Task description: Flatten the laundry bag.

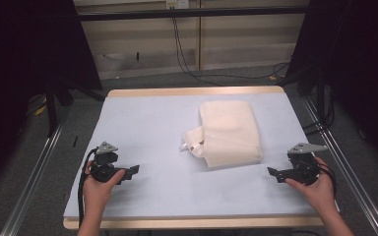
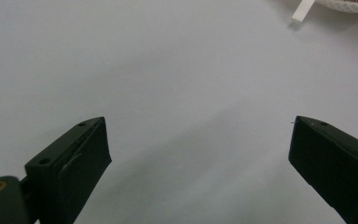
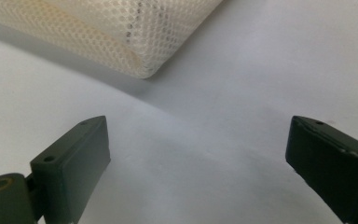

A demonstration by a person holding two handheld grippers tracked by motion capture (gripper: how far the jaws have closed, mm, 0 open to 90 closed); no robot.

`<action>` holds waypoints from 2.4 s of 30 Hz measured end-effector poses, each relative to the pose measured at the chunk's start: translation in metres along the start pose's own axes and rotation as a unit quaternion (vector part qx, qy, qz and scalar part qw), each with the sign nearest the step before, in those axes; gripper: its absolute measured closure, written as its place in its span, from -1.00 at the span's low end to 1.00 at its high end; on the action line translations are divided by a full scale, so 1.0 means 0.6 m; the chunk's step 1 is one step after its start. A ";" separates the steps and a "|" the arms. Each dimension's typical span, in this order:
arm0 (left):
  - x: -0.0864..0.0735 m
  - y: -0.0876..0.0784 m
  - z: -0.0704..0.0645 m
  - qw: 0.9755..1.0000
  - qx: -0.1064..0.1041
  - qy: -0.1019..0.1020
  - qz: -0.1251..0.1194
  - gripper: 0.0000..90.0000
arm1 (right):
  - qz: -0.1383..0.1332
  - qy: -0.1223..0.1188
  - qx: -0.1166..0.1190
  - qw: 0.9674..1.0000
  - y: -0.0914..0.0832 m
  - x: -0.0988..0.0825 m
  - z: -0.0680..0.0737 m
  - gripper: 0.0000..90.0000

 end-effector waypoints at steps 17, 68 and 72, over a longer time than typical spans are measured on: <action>0.005 0.021 -0.013 1.000 -0.008 0.014 0.026 -0.88 | 0.028 -0.078 0.038 0.996 0.009 0.019 0.076 -0.81; 0.014 0.029 -0.018 0.999 -0.027 0.026 0.035 -0.88 | 0.038 -0.160 0.070 0.984 0.121 0.125 0.206 -0.19; 0.016 0.030 -0.021 0.998 -0.030 0.029 0.036 -0.88 | 0.030 -0.165 0.072 0.983 0.123 0.127 0.208 0.30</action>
Point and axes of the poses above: each handheld gripper's, and its own axes: y roughly forward along the jaws, x roughly out of its top, z roughly to its left, the point moved 3 cm from there along y, roughly forward along the jaws, and after that the axes turned 14 degrees about y, right-handed, at the moved point
